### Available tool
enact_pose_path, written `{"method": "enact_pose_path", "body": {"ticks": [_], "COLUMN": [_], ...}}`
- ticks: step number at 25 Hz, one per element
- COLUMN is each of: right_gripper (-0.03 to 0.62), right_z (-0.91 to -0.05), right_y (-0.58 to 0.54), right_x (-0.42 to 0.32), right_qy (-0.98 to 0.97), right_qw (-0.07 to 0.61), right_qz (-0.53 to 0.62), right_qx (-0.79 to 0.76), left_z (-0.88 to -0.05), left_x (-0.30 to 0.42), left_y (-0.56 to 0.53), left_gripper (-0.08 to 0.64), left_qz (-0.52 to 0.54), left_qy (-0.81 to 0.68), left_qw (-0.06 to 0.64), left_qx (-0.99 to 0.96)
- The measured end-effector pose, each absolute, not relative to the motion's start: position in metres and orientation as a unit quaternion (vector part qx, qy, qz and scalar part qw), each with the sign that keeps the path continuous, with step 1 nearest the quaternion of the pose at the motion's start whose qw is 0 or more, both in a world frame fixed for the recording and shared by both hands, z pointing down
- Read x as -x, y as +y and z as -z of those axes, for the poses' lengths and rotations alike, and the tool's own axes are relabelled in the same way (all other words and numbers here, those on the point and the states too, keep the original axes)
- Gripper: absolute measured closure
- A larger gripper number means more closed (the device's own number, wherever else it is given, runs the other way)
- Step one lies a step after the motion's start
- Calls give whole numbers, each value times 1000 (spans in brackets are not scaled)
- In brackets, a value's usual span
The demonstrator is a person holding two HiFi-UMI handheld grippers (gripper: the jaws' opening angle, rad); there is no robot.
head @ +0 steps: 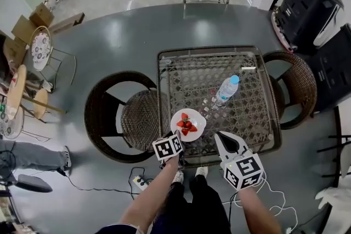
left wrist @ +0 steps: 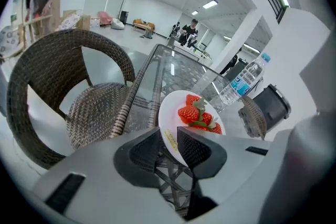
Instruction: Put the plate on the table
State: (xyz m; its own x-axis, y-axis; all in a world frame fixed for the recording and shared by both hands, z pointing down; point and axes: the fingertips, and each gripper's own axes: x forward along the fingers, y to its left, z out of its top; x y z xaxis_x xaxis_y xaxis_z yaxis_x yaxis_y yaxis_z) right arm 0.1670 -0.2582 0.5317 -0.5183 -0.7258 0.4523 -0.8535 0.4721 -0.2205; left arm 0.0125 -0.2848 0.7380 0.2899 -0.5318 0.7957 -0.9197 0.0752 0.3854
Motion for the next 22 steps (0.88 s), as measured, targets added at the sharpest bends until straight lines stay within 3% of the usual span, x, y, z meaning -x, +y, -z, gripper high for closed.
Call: {"method": "enact_pose_path", "body": {"ticks": [10,22], "right_gripper": [588,588], "right_z": [-523,-480], "right_y": [-259,-267], "right_x": [-173,-155], "right_qy": [-844,-856], "right_qw": [141,107], "right_qz": [-207,-174], "right_qx": [-475,-474], "left_z": [-723,-593], "left_x": [-3,-11], "left_y": [-287,-292], "left_gripper": [469,471], "left_qz": [-245,-188], "left_qy": [-568,-511], "left_qw": [408,251], "left_qx": [-672,-800]}}
